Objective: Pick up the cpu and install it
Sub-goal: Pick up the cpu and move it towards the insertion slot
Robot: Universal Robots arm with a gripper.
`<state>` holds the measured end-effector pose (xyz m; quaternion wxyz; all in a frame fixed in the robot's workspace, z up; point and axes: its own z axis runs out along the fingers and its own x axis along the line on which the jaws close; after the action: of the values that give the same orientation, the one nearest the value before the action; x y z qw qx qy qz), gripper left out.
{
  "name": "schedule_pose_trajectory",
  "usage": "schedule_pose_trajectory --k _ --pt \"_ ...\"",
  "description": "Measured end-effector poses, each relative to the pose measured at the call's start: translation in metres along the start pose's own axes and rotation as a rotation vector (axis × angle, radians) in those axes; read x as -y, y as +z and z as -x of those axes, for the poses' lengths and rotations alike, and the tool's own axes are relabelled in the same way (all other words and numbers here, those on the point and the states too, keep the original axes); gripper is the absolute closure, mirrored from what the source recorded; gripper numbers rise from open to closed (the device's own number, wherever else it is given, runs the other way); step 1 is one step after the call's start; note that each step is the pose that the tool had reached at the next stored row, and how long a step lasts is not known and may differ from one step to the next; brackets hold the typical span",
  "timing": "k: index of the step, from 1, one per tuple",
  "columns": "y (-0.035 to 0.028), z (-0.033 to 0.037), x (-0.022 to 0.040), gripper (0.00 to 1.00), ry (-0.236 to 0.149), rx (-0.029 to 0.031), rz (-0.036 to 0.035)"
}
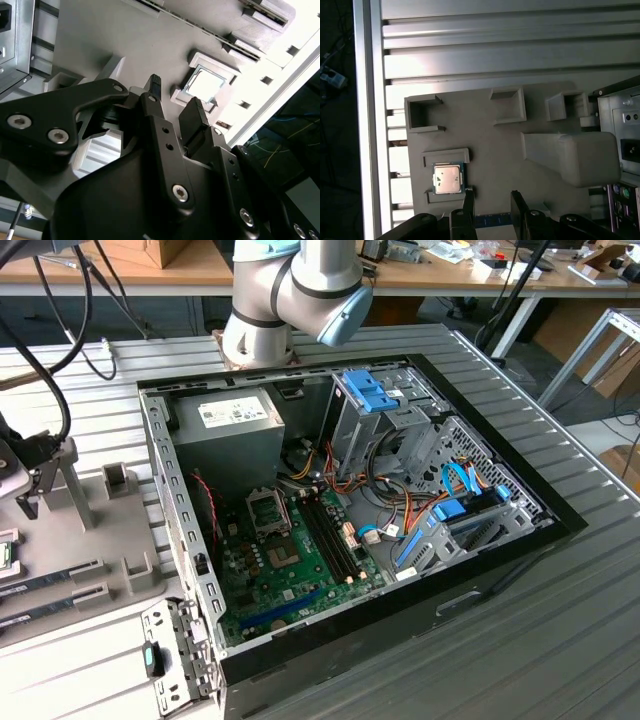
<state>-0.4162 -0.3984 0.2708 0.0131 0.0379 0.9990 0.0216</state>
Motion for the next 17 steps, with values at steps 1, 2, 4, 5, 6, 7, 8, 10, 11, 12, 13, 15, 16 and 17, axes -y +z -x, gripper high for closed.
schedule_pose_trajectory --k 1,2,4,5,6,7,8,10,11,12,13,15,16,17 --pt "0.0004 0.0 0.0 0.58 0.0 0.0 0.0" --pt "0.0007 0.0 0.0 0.58 0.0 0.0 0.0" --pt "0.0012 0.0 0.0001 0.58 0.0 0.0 0.0" --pt "0.0017 0.0 0.0001 0.58 0.0 0.0 0.0" --pt "0.0019 0.0 0.0001 0.58 0.0 -0.0001 0.0" --pt "0.0024 -0.0001 0.0001 0.58 0.0 0.0 0.0" --pt "0.0026 -0.0001 0.0001 0.58 0.0 0.0 0.0" --pt "0.0034 -0.0001 0.0001 0.58 0.0 0.0 0.0" --pt "0.0039 -0.0001 0.0002 0.58 0.0 0.0 0.0" --pt "0.0044 -0.0001 0.0002 0.58 0.0 0.0 0.0" --pt "0.0048 -0.0001 0.0002 0.58 0.0 0.0 0.0" --pt "0.0057 -0.0001 0.0003 0.58 0.0 0.0 0.0" --pt "0.0059 -0.0001 0.0003 0.58 0.0 0.0 0.0" --pt "0.0062 -0.0002 0.0003 0.58 0.0 0.0 0.0"
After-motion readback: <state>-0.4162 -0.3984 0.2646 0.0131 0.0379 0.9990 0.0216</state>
